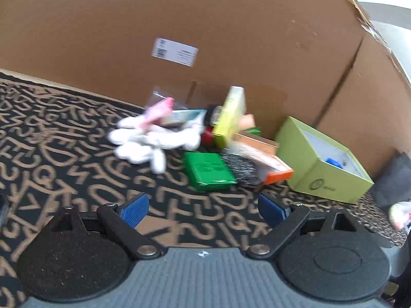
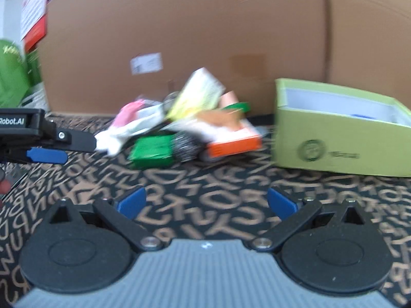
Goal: Organize objects
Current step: 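Withdraw both tools from the lime-green box back to the pile, then grasp the white glove with the left tool while the right grasps the green box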
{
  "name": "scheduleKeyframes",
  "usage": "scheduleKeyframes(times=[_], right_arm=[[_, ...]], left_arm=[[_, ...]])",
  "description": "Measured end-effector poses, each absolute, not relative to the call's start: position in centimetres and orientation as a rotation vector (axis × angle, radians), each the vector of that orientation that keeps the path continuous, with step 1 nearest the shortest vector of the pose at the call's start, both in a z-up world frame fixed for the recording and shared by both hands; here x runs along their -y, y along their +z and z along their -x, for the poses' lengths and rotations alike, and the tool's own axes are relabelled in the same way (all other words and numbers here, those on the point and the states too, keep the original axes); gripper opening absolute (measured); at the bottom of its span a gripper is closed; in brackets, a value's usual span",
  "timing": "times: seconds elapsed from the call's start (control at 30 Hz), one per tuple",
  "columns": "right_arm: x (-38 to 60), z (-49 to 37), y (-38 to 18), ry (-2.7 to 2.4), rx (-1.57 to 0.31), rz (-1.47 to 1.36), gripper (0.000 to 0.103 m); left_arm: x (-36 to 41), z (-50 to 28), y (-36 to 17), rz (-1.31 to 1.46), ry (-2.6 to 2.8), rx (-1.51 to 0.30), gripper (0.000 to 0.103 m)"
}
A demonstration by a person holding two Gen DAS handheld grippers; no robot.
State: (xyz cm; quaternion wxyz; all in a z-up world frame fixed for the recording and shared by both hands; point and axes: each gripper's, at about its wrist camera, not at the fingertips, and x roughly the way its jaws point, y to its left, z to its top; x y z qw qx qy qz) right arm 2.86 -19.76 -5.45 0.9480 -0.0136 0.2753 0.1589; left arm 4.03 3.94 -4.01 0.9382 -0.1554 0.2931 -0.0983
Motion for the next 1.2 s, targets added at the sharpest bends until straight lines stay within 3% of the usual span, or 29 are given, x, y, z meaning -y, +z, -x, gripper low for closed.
scheduleKeyframes(times=[0.27,0.47,0.5,0.53,0.73,0.77,0.8,0.87,1.2], right_arm=[[13.8,-8.6,-6.4,0.399,-0.627,-0.011,0.086],[11.0,-13.3,-7.9,0.347,-0.664,0.006,0.084],[10.9,-13.7,-8.2,0.341,-0.670,0.010,0.079],[11.0,-13.8,-8.4,0.338,-0.678,0.013,0.061],[13.4,-8.9,-7.8,0.345,-0.667,0.008,0.060],[14.1,-7.7,-7.9,0.351,-0.672,0.004,0.060],[14.7,-6.6,-8.0,0.357,-0.683,-0.006,0.060],[15.9,-4.5,-7.9,0.358,-0.675,-0.028,0.060],[18.1,0.7,-7.3,0.354,-0.684,-0.023,0.060]], left_arm=[[-6.2,-6.8,-4.5,0.242,-0.180,-0.579,0.095],[-7.4,-11.0,-5.3,0.209,-0.167,-0.588,0.093],[-7.5,-11.8,-5.5,0.208,-0.163,-0.590,0.090],[-7.6,-12.6,-5.8,0.209,-0.156,-0.597,0.088],[-7.0,-16.2,-7.7,0.212,-0.157,-0.659,0.070],[-6.8,-16.4,-7.9,0.185,-0.158,-0.656,0.056],[-6.5,-16.5,-8.1,0.166,-0.170,-0.661,0.031],[-6.3,-16.4,-8.3,0.145,-0.186,-0.650,0.006],[-6.2,-5.1,-8.1,0.162,-0.349,-0.728,0.004]])
